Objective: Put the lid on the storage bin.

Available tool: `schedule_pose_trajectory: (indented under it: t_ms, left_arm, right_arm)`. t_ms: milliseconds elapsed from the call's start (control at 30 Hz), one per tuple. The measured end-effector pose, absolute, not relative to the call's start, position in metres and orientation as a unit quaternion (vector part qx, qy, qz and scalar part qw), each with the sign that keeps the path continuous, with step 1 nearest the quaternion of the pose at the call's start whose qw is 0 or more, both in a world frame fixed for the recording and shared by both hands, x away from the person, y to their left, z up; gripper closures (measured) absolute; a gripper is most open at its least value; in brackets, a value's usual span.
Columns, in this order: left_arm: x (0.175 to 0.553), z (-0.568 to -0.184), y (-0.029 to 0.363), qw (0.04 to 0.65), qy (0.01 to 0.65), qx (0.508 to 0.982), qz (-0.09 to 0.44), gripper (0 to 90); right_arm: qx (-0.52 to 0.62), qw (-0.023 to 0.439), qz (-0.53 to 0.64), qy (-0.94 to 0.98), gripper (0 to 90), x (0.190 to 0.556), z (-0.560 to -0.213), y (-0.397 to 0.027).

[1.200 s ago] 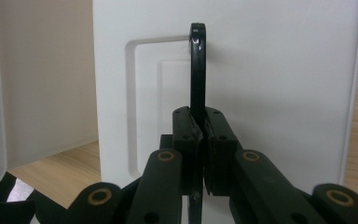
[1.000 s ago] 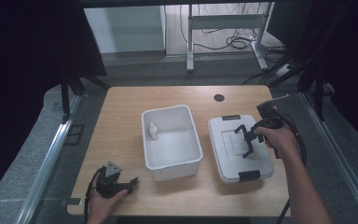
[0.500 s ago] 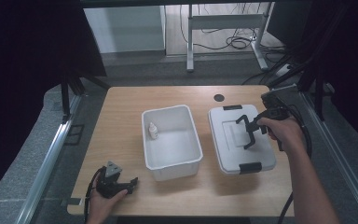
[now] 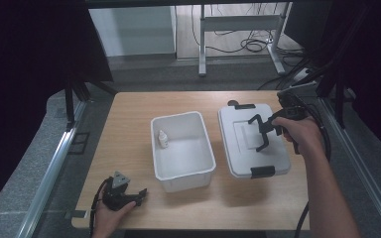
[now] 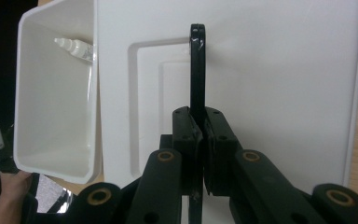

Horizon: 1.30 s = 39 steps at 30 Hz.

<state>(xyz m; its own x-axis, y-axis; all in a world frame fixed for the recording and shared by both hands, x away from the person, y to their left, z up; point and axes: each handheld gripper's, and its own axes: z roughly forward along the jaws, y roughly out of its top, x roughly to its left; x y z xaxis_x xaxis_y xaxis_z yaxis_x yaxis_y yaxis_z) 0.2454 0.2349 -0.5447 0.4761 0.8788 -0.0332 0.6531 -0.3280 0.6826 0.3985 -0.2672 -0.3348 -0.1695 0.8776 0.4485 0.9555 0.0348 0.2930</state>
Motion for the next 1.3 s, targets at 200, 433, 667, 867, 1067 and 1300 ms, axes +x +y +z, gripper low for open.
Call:
schedule_pose_trajectory:
  t_ms: [200,433,667,867,1067,1300]
  left_arm:
    - [0.245,-0.545,0.235,0.323,0.481,0.796,0.175,12.5]
    - [0.245,-0.545,0.235,0.323,0.481,0.796,0.175,12.5]
    - [0.245,-0.545,0.235,0.324,0.48,0.797,0.174,12.5]
    - [0.246,-0.545,0.235,0.322,0.479,0.798,0.174,12.4]
    - [0.246,-0.545,0.235,0.322,0.478,0.798,0.174,12.4]
    - [0.245,-0.545,0.235,0.323,0.479,0.798,0.173,12.4]
  right_arm:
    - [-0.636,0.068,-0.278,-0.716,84.9,0.398,-0.322,-0.262]
    - [-0.629,0.079,-0.296,-0.715,84.9,0.399,-0.315,-0.255]
    - [-0.627,0.081,-0.295,-0.716,84.9,0.402,-0.313,-0.245]
    - [-0.622,0.082,-0.293,-0.721,84.9,0.404,-0.31,-0.234]
    - [-0.617,0.085,-0.293,-0.725,84.9,0.406,-0.31,-0.22]
    - [-0.612,0.094,-0.296,-0.727,84.9,0.409,-0.31,-0.202]
